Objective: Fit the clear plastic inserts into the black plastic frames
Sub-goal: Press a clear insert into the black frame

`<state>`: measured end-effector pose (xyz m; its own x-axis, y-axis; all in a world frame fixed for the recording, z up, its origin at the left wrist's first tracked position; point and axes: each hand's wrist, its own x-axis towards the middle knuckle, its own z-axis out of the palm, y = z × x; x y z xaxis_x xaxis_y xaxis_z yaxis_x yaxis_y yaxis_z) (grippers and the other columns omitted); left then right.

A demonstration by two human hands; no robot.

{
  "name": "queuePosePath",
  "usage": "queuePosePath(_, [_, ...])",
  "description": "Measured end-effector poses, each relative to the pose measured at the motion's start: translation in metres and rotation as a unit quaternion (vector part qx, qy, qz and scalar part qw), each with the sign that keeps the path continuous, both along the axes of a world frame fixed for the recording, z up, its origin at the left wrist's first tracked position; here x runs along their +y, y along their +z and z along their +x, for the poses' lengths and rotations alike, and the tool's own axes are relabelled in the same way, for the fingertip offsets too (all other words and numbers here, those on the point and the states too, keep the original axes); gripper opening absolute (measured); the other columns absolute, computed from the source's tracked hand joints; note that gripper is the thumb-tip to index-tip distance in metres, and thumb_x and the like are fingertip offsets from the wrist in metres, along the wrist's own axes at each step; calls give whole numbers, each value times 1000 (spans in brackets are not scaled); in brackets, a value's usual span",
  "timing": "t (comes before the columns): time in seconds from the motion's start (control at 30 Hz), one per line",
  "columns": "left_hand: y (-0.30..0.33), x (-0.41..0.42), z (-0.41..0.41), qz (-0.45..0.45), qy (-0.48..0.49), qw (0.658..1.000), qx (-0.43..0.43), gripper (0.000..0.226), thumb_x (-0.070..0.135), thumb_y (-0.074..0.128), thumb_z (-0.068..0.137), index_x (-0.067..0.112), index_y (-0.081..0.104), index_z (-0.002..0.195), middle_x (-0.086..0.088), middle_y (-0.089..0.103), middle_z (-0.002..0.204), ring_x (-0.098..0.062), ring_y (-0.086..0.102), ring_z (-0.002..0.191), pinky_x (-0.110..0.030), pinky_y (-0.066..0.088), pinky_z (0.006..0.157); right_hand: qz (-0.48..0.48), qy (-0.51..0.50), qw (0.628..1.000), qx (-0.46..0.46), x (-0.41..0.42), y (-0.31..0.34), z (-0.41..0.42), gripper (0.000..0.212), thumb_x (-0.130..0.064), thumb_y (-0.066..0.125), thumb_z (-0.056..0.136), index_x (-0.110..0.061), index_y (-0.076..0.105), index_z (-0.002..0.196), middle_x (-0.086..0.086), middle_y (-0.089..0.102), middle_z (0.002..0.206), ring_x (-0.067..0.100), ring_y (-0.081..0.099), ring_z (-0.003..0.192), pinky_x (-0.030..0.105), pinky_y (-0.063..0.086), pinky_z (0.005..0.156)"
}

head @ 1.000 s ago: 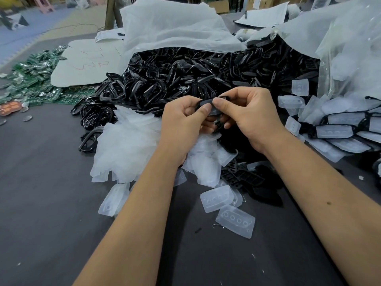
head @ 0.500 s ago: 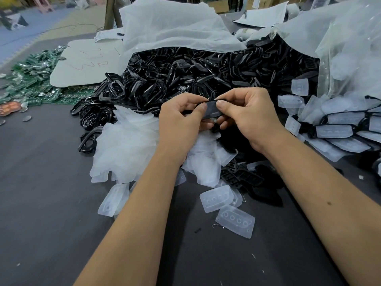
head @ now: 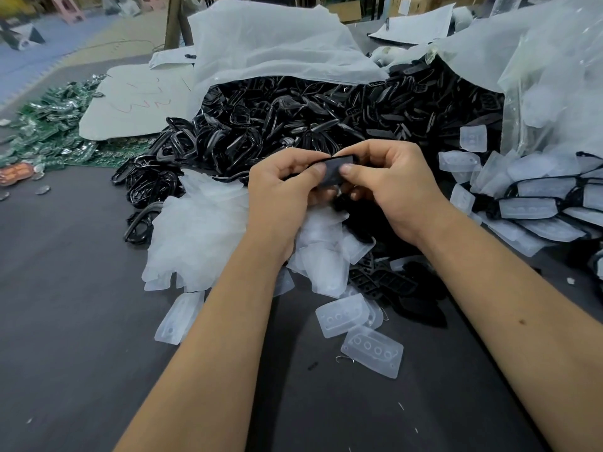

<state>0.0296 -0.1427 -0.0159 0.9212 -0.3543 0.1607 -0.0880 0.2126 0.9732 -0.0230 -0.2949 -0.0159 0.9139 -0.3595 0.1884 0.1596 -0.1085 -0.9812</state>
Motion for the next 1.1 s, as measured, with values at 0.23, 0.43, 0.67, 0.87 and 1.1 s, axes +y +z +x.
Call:
queuePosePath(0.23, [1,0,1,-10,3,999,37,17,-10,64,94,1,77,92,-9,76,79,-20,75,72,-28,62,66,30,8,999,10,0,0,1,19,2,63,97,-11,78,94,11,74,83,16,65,65,25,51,59])
queuePosePath(0.43, [1,0,2,-15,4,998,60,16,-9,64,94,0,78,94,-15,77,85,-24,76,72,-25,60,66,42,3,999,4,2,1,2,25,2,61,97,-14,78,88,7,74,77,14,64,60,22,49,54])
queuePosePath(0.67, [1,-1,1,-21,-5,998,61,26,-9,57,98,4,79,94,-18,79,90,-24,77,76,-24,61,67,46,-6,999,-2,3,-1,3,25,1,62,96,-15,78,86,6,73,72,13,65,59,23,50,54])
queuePosePath(0.87, [0,0,2,-11,-6,998,62,25,-6,58,99,4,80,95,-17,79,88,-22,76,72,-22,59,66,42,-7,999,-7,2,-1,3,22,1,63,96,-13,78,87,8,74,74,15,66,61,23,50,55])
queuePosePath(1.1, [1,0,2,-13,-5,998,59,19,-4,60,99,2,78,99,-14,79,85,-20,74,68,-21,58,64,39,-18,999,-5,2,-2,3,16,0,64,96,-8,77,91,9,74,75,16,67,61,23,51,54])
